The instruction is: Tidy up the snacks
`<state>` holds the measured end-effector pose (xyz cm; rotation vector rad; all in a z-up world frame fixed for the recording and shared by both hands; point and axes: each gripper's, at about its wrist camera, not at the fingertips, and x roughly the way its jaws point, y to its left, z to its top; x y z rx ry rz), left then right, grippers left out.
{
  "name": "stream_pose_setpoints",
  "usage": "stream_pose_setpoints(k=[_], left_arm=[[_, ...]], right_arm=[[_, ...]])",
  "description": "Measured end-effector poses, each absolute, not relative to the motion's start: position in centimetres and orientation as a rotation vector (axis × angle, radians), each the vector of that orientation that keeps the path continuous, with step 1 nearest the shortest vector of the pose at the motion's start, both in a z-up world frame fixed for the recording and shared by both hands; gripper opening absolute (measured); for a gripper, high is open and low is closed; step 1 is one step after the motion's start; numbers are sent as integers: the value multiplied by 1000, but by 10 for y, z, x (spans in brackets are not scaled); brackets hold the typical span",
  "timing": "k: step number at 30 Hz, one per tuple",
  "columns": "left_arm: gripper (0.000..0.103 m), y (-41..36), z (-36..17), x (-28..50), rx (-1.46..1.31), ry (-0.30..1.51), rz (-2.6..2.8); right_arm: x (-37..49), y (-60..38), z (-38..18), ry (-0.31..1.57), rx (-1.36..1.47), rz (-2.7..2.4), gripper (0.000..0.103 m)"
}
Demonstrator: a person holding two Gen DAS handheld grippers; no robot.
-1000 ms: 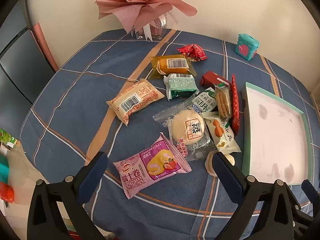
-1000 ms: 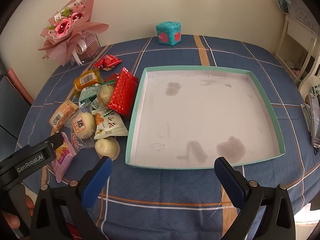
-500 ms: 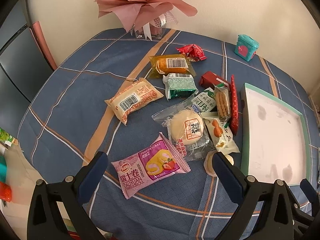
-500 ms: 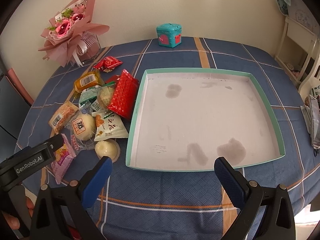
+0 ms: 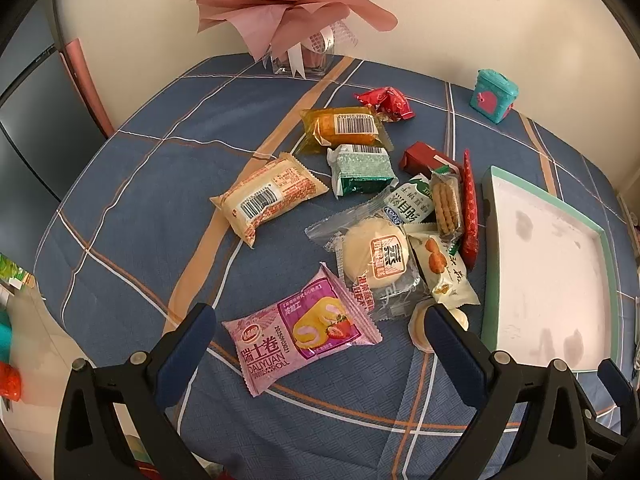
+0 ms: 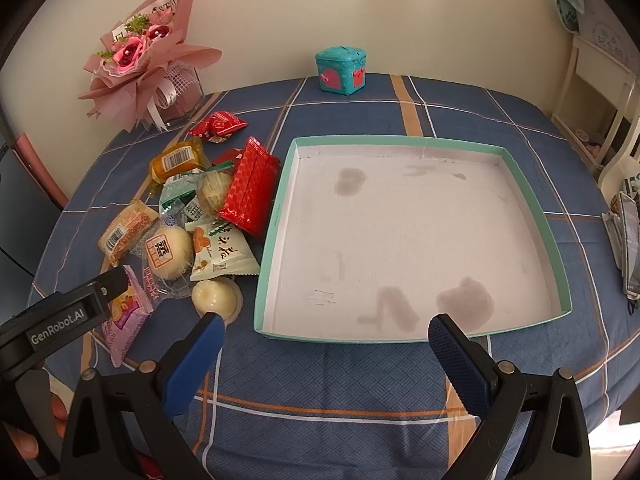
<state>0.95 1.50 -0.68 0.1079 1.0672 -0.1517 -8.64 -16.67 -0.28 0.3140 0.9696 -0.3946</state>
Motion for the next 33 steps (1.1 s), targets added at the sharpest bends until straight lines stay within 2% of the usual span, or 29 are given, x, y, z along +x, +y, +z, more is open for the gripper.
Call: stream_pose_setpoints(k=[33], left_arm=[[103,40,-22,23,37,1166,-91]], right_arm=[[-72,-155,-13,1012,333,-335,103]])
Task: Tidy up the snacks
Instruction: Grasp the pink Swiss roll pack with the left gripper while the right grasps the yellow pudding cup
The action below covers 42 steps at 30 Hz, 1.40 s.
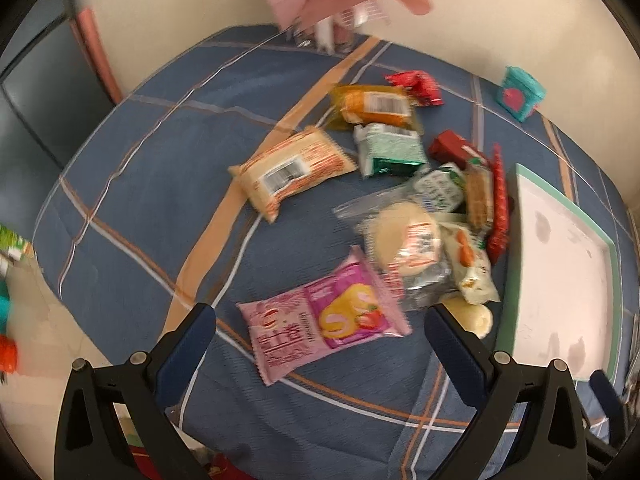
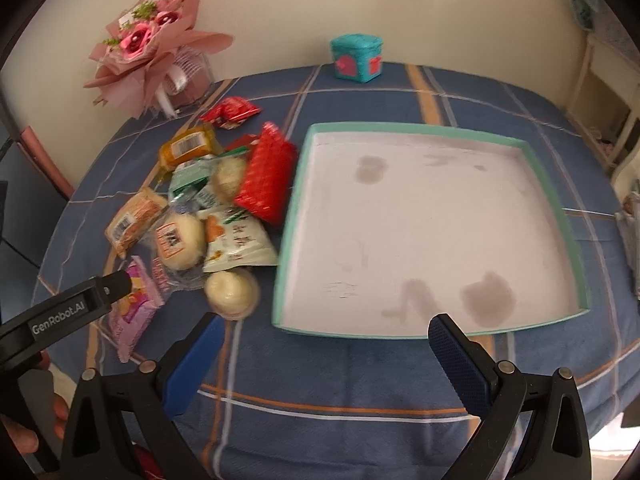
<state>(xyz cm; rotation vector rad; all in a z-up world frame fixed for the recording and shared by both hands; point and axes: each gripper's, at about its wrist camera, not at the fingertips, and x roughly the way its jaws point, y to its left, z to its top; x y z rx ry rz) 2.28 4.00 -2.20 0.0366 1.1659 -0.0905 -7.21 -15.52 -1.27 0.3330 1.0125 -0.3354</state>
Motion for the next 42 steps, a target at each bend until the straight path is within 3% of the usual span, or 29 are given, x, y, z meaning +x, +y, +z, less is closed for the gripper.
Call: stream_pose_setpoints(k=[11,19,31,42], left_arm=[[103,75,-43,42,-69,1255,-66],[102,77,-43,46,-41,1267,-113],[100,56,-50,45,17,1307,-206],[100,41,-62,44,87,1346,-225]], right_arm=[[-27,-114,-24,1029,337,-166,102],[-9,-118,-32,1050,372,-124,70],[9,-115,-60,1139,319,-108,36],[-2,-123,-64,1188,331,-114,34]])
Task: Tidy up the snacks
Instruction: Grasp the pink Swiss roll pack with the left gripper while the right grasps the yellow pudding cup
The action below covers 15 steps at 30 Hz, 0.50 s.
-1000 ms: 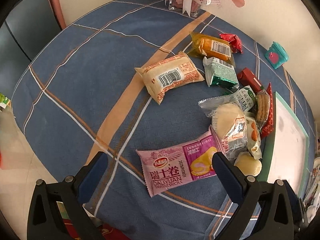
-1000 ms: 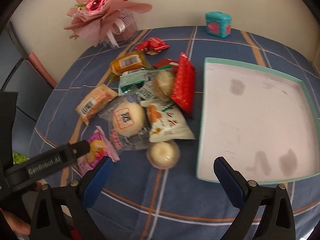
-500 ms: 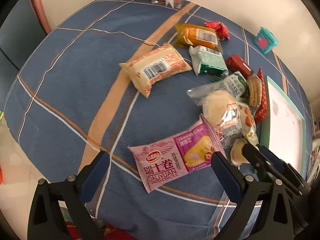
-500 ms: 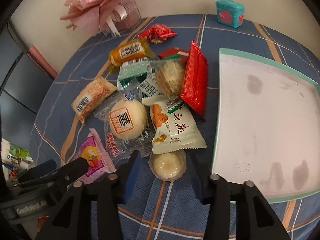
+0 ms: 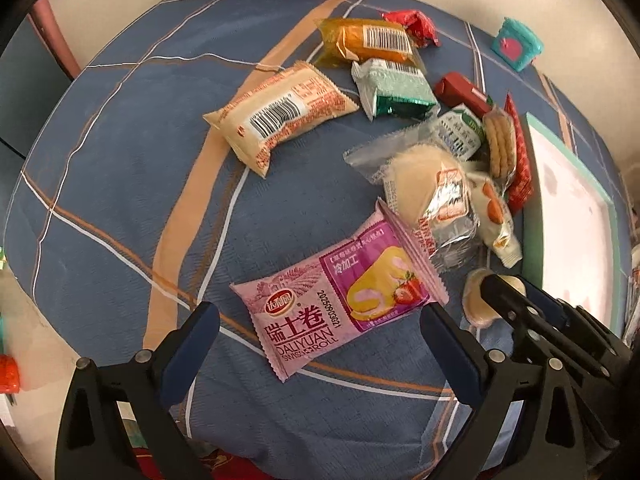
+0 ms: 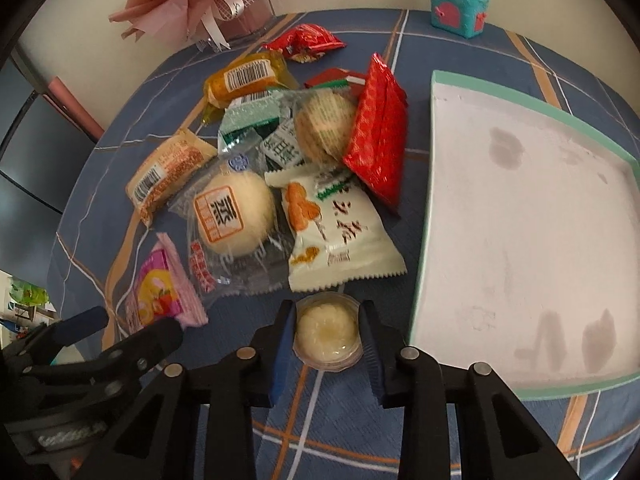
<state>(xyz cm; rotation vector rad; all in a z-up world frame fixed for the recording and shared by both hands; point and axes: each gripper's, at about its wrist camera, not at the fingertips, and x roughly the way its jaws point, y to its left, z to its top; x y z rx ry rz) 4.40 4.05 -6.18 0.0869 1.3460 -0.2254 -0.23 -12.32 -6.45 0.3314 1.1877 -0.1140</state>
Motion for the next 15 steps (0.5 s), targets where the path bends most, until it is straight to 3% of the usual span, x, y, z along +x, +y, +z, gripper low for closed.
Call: stream_pose_setpoints(k=[7,15], left_arm=[[87,32,-72,52,146,1339,-200],[64,36,-79,71,134,1325,-178]], right_arm=[[-11,-121,-65,1209,308,-102,34],[-9,-121,-66,1213,309,-99,34]])
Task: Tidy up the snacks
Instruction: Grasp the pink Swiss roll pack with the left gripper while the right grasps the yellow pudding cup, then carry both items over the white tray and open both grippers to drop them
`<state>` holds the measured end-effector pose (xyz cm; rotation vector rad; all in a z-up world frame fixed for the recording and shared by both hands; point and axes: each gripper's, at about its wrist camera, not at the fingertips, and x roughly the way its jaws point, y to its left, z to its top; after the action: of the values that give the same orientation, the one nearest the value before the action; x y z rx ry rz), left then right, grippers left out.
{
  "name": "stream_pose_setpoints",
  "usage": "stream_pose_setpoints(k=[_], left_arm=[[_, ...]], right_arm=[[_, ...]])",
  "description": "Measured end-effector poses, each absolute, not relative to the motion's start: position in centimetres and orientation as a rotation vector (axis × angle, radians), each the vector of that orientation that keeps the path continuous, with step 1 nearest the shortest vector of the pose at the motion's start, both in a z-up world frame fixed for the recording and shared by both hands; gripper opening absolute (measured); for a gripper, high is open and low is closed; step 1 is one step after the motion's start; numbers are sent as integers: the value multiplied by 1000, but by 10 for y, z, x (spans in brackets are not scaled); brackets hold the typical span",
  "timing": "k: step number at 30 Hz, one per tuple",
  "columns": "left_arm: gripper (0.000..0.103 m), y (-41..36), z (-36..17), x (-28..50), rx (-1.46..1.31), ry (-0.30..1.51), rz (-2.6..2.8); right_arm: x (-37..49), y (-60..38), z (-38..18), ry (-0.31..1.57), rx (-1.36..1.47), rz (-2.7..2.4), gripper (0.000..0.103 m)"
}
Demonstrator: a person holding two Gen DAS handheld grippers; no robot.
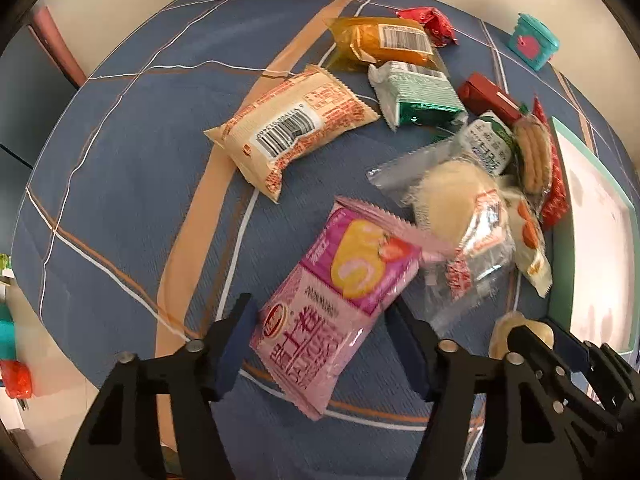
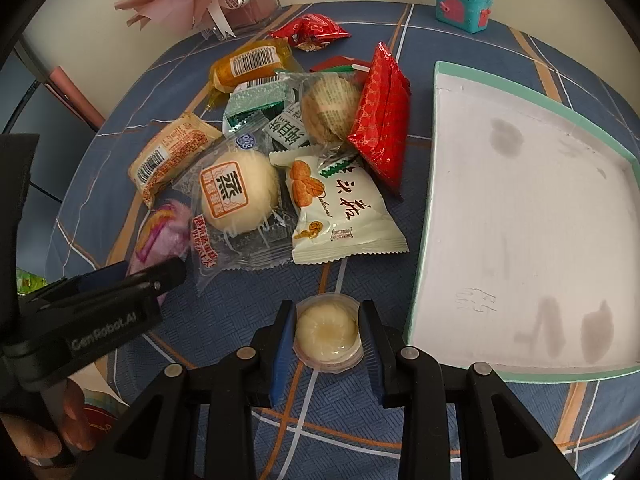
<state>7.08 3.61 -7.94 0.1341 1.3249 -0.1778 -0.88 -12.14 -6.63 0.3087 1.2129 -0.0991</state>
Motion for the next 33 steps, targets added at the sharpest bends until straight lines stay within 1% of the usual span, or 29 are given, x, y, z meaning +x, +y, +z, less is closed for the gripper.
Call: stream_pose_setpoints(k=[3,5,8,11,15,21,22,28,33], left_arm=[[58,37,-83,75,132,1326,-172],[47,38,-82,76,125,1317,-173],[42,42,-79,79,107,1307,-178],[41,45,-74,79,81,1300,-190],[41,47,-53,75,52,1269,-187],[41,57,-23,61,12,1192,-187],[41,53,-26,71,5,1183,-191],[41,27,-8,65,9,1138,-256],[41,-20,0,64,79,1103,-323]], right_arm=[[-9,-121,-66,1211,309,-100,34],[-8,-120,-66,1212,303,-101,34],[-8,-119,-64,1210,301,-104,34],[-7,-119,-63,1211,311,-98,34],[-7,-119,-57,1193,319,-92,34],[-11,-123,-34,1126,344,-74,34],[-12,-124,-30,1113,347,-73,34],[-15,-155,-13,1072,368,-144,34],[-20,-195,-5,1044,394,-236,34]])
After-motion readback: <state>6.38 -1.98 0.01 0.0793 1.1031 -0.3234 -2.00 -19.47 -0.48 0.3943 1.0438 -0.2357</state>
